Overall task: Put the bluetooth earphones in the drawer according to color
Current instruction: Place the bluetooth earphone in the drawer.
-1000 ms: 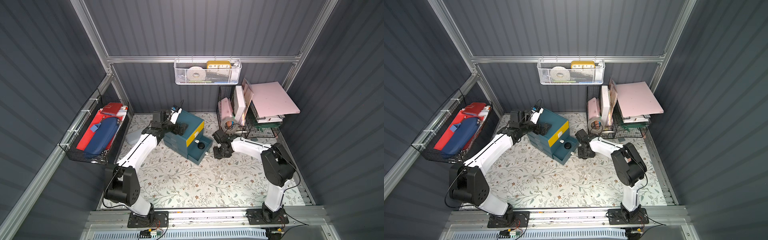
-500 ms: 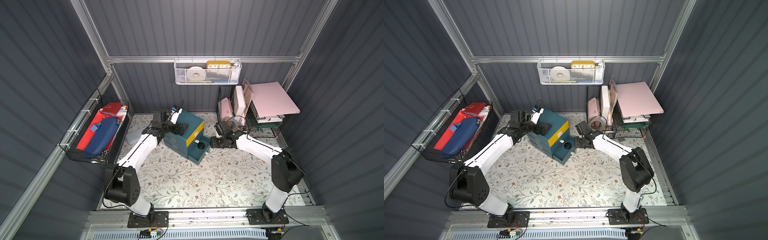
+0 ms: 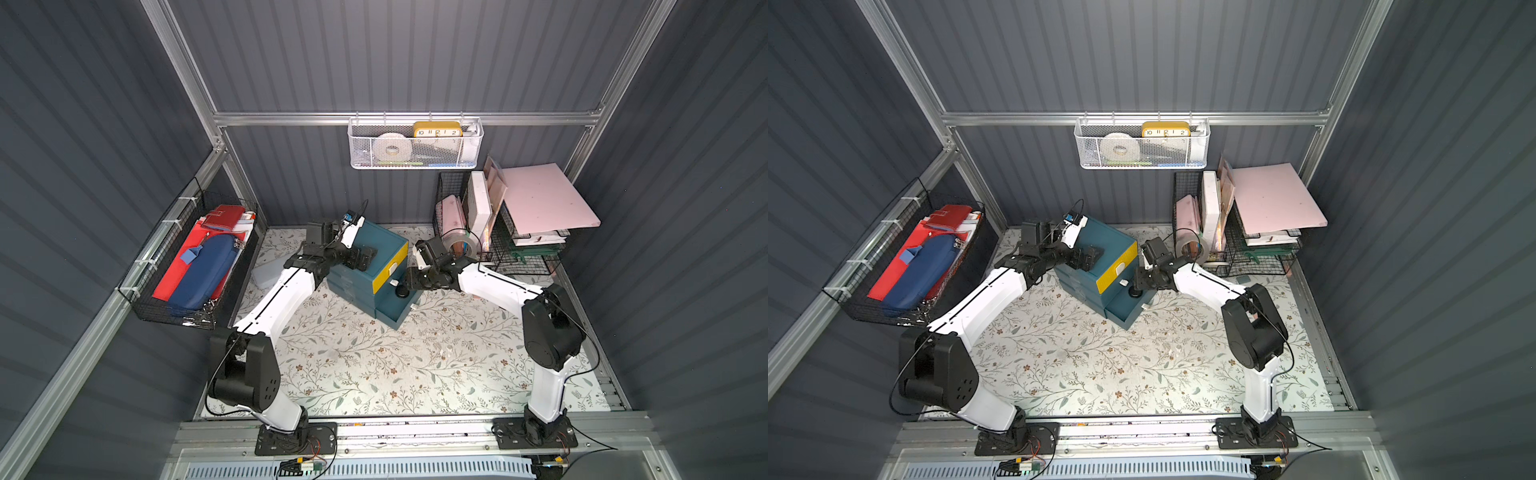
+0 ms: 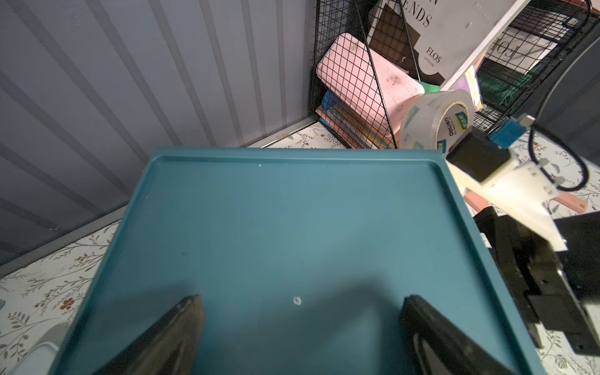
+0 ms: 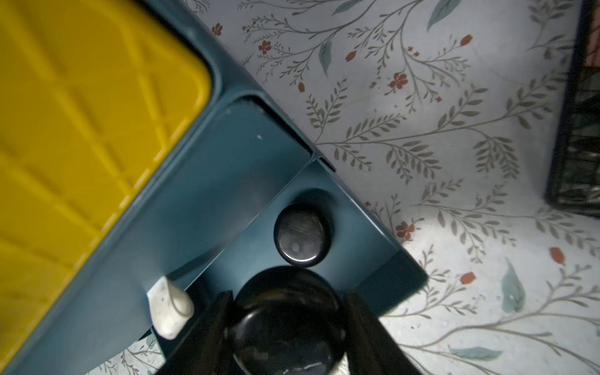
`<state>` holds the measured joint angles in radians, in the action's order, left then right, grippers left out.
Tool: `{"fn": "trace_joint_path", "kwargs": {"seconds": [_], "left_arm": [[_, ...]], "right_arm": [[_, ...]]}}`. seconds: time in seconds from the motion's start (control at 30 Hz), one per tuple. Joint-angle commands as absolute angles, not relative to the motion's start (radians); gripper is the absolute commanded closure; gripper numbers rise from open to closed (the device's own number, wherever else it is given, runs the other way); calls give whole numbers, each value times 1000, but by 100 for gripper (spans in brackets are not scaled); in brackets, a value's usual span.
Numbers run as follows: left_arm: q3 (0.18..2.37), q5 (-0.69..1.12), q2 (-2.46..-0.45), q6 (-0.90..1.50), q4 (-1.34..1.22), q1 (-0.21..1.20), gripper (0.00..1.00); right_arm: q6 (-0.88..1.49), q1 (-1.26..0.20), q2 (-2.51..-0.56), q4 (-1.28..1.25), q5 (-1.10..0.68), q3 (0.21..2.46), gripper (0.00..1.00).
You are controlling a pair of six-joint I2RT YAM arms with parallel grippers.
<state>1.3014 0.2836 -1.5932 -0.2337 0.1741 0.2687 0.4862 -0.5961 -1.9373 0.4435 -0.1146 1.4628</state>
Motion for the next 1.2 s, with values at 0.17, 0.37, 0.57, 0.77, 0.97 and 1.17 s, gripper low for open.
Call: {"fn": "trace_joint_path", "kwargs": {"seconds": [0.17,0.37,0.57,0.77,0.97,1.17], "left_arm": [[1263,296,-1618,-206,345,279,1],[1262,293,-1617,-207,345,279,1],[1263,291,-1617,-207,345,279,0],[1263,291,-1614,-207,344,279,1],[1262,293,-1618,-207,344,279,1],[1262,297,-1624,-208,341,279,1]], "right_arm": [[516,-606,-1960,416,-137,1488,79],[525,-606,-1974,414,-141,1486,47],[529,-605,-1970,405,-139,1477,33],[531,-606,-1951,401,-130,1467,30],[545,-602,-1891,359,-101,1412,30],[565,-585,-1819,351,-97,1340,41]]}}
